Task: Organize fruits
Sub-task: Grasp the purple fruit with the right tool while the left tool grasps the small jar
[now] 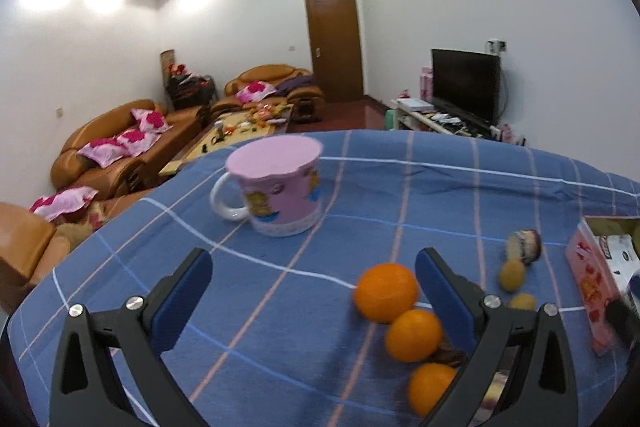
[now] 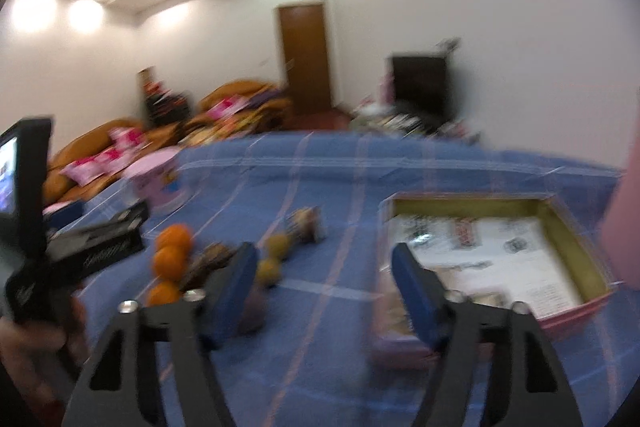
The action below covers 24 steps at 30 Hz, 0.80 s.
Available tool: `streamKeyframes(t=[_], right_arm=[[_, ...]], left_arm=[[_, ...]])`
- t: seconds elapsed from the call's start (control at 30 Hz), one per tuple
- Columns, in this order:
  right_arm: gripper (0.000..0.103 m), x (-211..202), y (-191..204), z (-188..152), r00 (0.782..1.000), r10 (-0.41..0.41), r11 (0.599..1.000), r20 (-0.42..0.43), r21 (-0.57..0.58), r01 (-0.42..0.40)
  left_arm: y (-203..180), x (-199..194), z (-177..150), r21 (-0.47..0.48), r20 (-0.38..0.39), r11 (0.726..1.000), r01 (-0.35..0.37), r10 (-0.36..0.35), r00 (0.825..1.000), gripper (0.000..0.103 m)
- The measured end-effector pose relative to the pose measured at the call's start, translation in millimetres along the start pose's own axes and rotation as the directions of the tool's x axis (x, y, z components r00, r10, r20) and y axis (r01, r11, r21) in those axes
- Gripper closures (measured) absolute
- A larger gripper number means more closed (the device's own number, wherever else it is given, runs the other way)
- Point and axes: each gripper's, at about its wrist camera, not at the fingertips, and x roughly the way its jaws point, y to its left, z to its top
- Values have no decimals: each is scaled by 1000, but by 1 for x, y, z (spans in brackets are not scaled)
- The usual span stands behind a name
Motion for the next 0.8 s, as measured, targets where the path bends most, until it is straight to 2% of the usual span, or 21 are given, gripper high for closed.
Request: streamKeyframes(t=[0.07, 0.17, 0.3, 0.43, 0.53, 0.7, 0.77, 0.8], right_arm=[[43, 9, 6, -2, 994, 97, 995, -53, 10, -96], [43, 24, 18, -1, 978, 180, 984, -105, 28, -178], [43, 50, 29, -3, 965, 185, 982, -186, 56, -178], [42, 78, 36, -11, 930, 211, 977, -301, 98, -190], [43, 82, 34, -11, 919, 242, 968, -311, 141, -207], [46, 80, 18, -13, 888, 328, 935, -323, 243, -258], [46, 76, 17, -13, 888, 332, 933, -319, 248, -260], [46, 71, 17, -13, 895, 325, 936, -306, 241, -258]], left_arm=[[5, 4, 1, -11, -12, 1000, -21, 21, 1000, 0], [12, 10, 1, -33, -41, 999, -32, 31, 999, 0], [16, 13, 0, -35, -56, 999, -28, 26, 998, 0], [15, 13, -1, -38, -81, 999, 38, -41, 996, 0], [9, 11, -2, -12, -85, 998, 65, -65, 994, 2], [1, 7, -6, 9, -102, 992, 129, -128, 987, 11], [0, 6, -8, 4, -112, 987, 158, -157, 981, 17], [1, 6, -9, -6, -116, 985, 175, -174, 978, 20]])
